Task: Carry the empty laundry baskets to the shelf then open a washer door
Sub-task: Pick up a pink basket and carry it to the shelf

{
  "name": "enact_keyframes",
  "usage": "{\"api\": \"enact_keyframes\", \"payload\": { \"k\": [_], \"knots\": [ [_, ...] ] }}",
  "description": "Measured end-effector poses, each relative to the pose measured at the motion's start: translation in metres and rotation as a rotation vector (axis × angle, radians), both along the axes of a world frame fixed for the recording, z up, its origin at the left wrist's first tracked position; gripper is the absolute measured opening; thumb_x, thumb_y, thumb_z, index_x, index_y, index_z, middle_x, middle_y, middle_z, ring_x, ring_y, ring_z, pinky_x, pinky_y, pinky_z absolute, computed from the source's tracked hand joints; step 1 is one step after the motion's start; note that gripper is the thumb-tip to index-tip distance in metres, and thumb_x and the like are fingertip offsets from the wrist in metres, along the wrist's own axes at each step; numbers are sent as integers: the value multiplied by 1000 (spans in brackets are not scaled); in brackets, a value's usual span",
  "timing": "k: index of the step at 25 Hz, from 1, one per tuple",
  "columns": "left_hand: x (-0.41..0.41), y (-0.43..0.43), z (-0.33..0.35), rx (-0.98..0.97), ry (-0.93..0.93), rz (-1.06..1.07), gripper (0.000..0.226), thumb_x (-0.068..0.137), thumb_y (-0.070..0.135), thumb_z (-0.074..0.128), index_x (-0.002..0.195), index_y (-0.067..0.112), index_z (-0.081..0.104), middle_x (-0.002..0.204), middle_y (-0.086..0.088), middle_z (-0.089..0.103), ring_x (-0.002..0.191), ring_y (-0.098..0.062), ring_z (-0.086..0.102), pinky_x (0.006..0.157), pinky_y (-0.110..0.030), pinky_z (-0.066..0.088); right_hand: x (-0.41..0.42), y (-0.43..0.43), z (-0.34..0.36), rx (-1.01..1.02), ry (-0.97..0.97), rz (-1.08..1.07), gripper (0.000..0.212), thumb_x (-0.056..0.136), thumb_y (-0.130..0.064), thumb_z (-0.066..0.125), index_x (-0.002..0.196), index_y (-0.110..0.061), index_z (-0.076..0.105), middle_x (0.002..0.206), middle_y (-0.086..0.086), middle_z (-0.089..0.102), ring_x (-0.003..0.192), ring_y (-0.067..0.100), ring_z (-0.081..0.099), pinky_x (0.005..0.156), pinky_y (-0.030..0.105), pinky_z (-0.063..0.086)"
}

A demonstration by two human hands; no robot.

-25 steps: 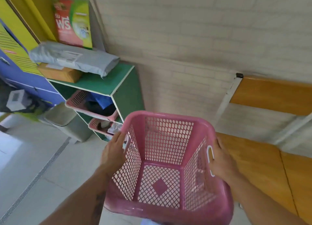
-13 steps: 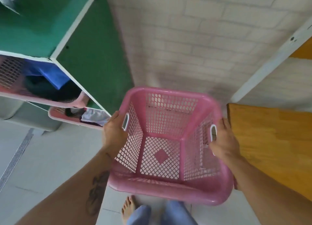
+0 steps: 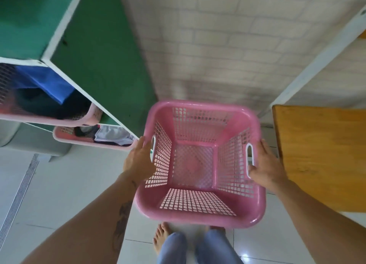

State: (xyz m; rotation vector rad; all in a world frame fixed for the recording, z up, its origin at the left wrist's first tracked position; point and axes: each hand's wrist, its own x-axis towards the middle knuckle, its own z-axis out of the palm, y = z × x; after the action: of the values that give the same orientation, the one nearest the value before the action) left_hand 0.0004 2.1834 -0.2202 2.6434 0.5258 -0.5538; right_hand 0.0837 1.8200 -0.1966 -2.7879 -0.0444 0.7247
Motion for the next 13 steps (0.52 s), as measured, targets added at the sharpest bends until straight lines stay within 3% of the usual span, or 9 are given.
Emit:
{"api": "enact_keyframes", "payload": {
  "k": [3,7,8,11,13],
  "knots": [
    [-4,-9,52,4,37,-16,56,64,7,61,117,18,49,104,3,51,96,-21,59,71,-34,56,-12,-2,53,61,6,-103,69,84,-25,66,144,-17,32,148,3,37,131,27,48,101,38,48],
    [-8,-64,164,-95,-35,-102,30,65,0,50,89,16,57,103,2,61,82,-17,59,68,-32,54,-63,-35,162,93,4,-233,77,90,-31,60,153,-10,23,163,6,18,149,21,20,120,33,20],
    [-7,-84,194,-81,-44,-190,29,67,2,52,90,17,58,104,-1,61,82,-18,59,70,-32,54,-82,-51,188,88,-8,-259,76,89,-29,61,153,-9,24,162,8,21,148,23,23,119,34,21],
    [-4,-156,271,-60,-146,-460,44,76,14,57,121,17,59,121,-3,61,103,-25,62,88,-39,53,-142,-107,257,64,-71,-361,70,89,-25,61,149,-9,30,158,10,30,143,28,33,114,37,30],
    [-1,-211,309,-63,-213,-579,44,81,22,57,125,17,56,127,-3,59,112,-27,59,93,-40,51,-180,-149,291,82,-124,-457,63,90,-25,57,147,-10,34,156,8,33,140,26,37,111,36,32]
  ]
}}
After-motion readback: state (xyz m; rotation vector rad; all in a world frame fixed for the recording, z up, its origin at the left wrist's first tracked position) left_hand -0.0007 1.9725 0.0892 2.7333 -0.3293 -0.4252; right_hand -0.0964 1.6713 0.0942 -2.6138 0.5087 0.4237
